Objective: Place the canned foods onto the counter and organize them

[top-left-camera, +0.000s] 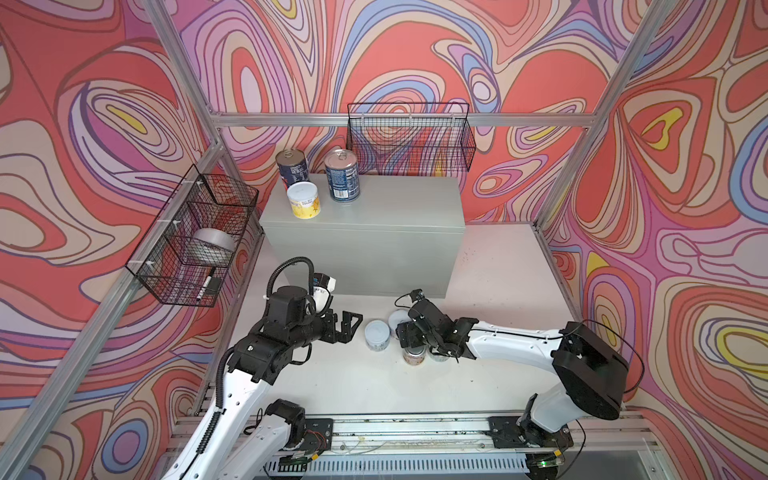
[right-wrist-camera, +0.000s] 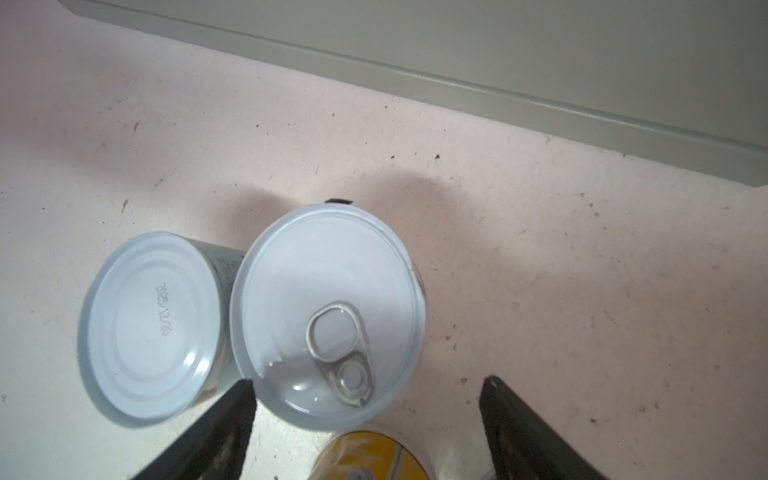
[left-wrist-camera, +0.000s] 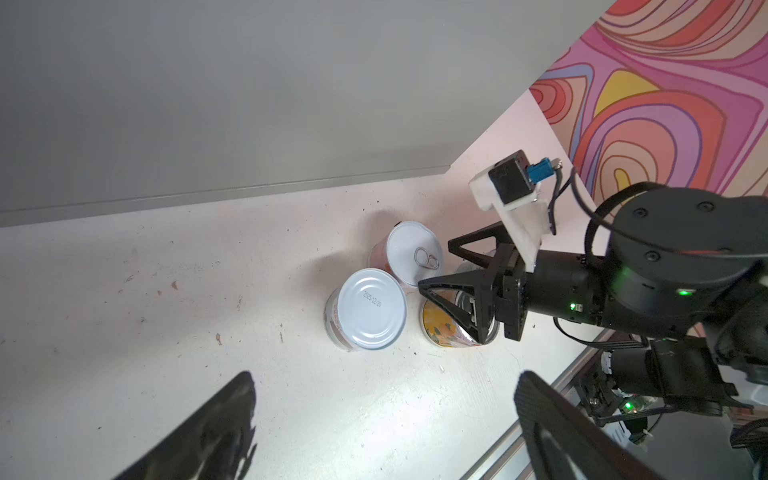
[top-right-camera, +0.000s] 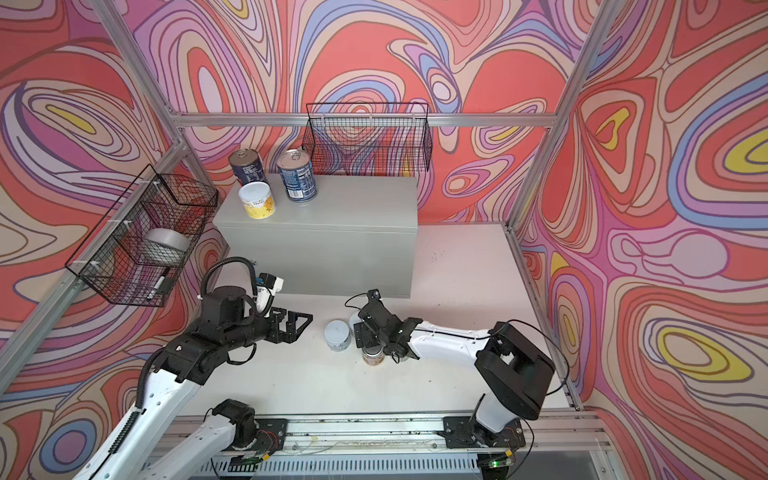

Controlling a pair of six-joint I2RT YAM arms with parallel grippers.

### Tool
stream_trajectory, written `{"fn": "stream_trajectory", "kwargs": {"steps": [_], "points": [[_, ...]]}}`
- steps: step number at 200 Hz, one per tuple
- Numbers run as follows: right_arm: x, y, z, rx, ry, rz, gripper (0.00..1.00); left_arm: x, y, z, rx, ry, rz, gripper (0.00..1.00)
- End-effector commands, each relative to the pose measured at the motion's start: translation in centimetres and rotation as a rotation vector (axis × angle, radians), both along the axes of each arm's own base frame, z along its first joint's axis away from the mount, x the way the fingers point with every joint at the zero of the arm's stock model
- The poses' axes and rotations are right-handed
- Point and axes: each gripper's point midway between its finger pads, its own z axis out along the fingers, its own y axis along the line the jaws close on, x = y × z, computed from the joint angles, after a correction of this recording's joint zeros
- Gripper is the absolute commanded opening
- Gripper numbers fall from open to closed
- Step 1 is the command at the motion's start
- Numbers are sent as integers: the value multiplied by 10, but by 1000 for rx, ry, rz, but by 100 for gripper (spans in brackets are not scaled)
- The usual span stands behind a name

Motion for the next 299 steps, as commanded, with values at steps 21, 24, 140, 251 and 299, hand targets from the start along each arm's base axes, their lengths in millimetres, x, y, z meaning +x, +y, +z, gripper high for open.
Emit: {"fn": "stream_trajectory", "kwargs": {"steps": [21,24,140,251,299], "points": [[0,-21,1,-46,-3,-80,87,1,-19,-16,20,45,-33,100],[1,-23,0,-50,-1,-87,88,0,-21,-18,24,47,-38,100],[-20,-8,70,186,-147,111,88,3,-64,-98,150,151,-102,100],[-30,-33,80,191,-207,83,89,21,-84,-137,216,202,-130,100],[-33,-40,81,181,-214,81,89,28,-86,-155,282,243,-132,81]]}}
